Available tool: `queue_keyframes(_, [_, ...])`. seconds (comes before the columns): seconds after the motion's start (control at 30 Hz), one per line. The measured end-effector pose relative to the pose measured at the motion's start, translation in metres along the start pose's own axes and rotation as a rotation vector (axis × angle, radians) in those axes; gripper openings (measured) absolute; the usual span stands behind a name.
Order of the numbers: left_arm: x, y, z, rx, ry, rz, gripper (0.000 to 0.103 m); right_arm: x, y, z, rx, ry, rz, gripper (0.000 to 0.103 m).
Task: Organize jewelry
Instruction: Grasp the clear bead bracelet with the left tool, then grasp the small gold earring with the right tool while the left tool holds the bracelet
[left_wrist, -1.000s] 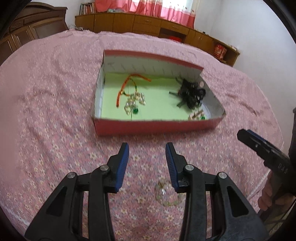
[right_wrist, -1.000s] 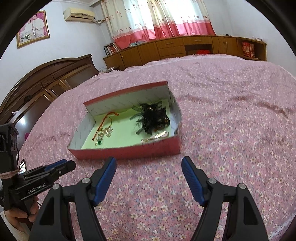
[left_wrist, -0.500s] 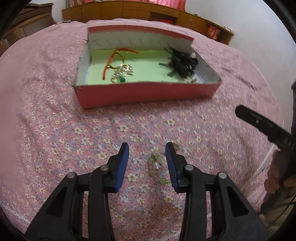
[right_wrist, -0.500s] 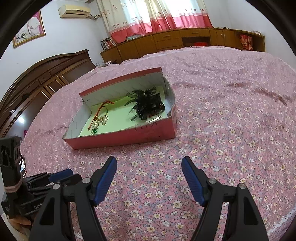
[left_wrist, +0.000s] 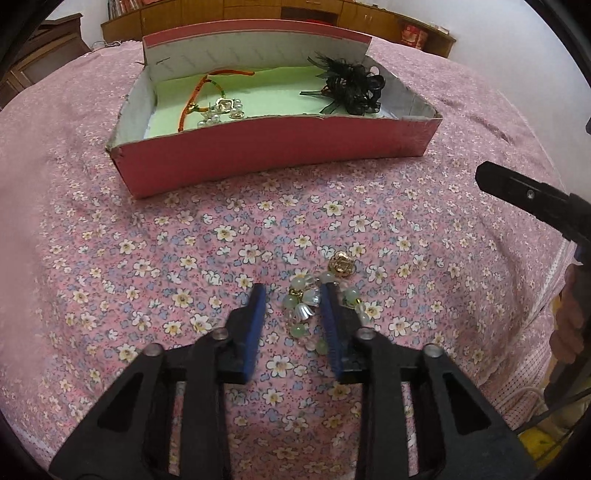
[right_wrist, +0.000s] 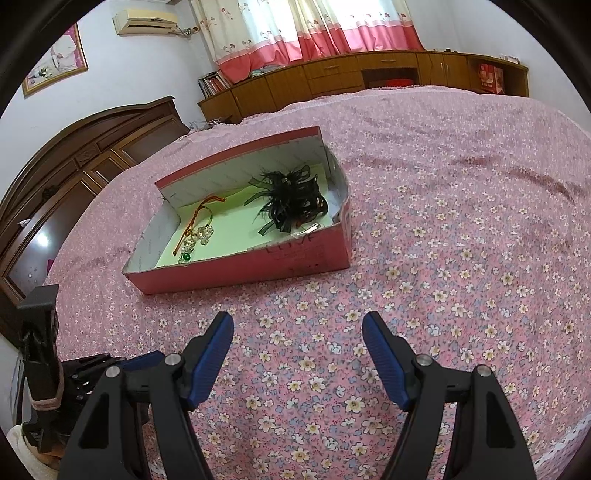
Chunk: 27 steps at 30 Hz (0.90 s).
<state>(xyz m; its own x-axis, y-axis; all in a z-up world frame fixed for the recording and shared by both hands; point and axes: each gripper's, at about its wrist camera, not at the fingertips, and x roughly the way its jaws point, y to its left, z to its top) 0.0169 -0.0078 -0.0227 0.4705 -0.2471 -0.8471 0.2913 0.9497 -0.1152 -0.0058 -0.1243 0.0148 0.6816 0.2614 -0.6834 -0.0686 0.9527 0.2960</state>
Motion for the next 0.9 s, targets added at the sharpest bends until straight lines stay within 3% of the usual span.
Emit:
queue_keyframes(0.23, [0.003, 0.0, 0.002, 0.016, -0.008, -0.028, 0.009, 0.003, 0.0, -0.002, 0.007, 0.007, 0.006, 0.075])
queue_keyframes(0.57, [-0.022, 0.02, 0.004, -0.065, -0.058, -0.057, 0.009, 0.007, 0.007, -0.001, -0.011, 0.02, 0.004, 0.075])
queue_keyframes(0.9, [-0.039, 0.048, 0.011, -0.153, -0.12, -0.005, 0.009, 0.011, 0.024, -0.004, -0.054, 0.042, 0.021, 0.075])
